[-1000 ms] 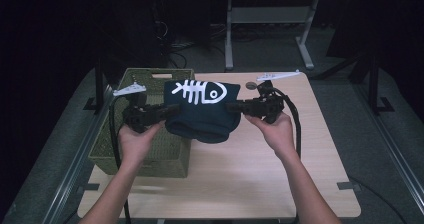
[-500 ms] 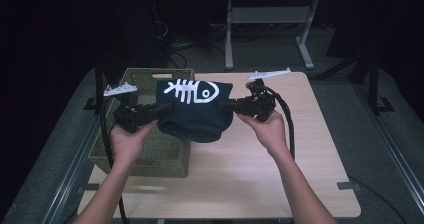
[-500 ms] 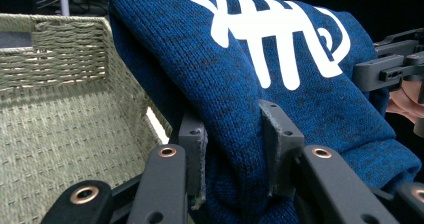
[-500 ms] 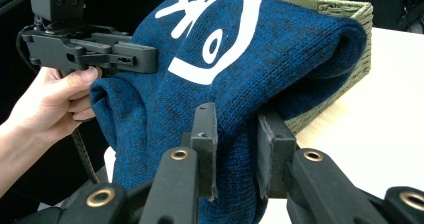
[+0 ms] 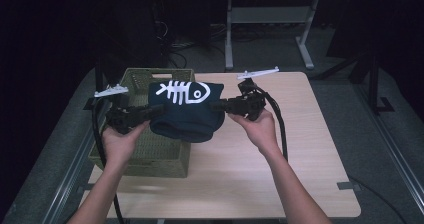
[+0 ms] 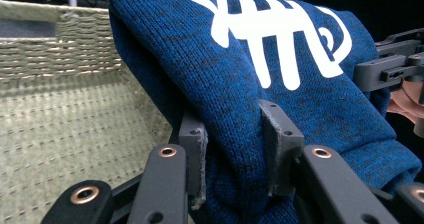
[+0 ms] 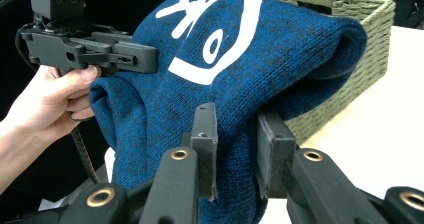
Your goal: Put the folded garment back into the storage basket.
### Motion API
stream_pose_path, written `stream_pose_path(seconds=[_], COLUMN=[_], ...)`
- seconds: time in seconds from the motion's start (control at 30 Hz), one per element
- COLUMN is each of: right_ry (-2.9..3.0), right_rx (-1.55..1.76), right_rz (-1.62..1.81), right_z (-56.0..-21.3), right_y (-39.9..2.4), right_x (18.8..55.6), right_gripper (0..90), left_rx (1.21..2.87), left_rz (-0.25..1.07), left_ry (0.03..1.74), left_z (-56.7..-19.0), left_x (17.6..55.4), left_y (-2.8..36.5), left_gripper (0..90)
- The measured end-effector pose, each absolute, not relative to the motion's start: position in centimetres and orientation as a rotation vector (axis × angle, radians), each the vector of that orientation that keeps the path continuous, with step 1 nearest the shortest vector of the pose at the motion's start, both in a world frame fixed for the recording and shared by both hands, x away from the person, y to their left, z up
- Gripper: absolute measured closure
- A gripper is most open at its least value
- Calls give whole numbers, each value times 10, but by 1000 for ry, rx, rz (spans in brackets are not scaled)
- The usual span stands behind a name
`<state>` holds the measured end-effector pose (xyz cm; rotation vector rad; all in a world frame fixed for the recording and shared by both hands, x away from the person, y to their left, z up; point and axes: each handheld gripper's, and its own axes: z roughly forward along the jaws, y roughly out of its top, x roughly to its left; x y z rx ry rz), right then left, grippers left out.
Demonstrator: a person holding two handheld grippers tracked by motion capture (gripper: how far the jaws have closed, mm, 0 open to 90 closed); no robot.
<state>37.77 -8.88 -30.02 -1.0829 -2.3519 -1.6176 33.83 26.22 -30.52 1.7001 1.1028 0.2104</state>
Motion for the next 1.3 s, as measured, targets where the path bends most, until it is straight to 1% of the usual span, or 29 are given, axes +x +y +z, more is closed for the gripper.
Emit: stream_pose_path(seconds=[0.5,1.3], right_ry=[-2346,-2359], right_rx=[-1057,-1049], right_rz=[-1613,-1577], right_z=[-306,-319], right_y=[-52,-4], right_x=[389,399], right_gripper=[731,730], left_rx=[1677,1645], left_rz=[231,281], left_ry=[1161,1237], left_z=[-309,-319], left_x=[340,337], left_y=[295,333], left_gripper=[673,667])
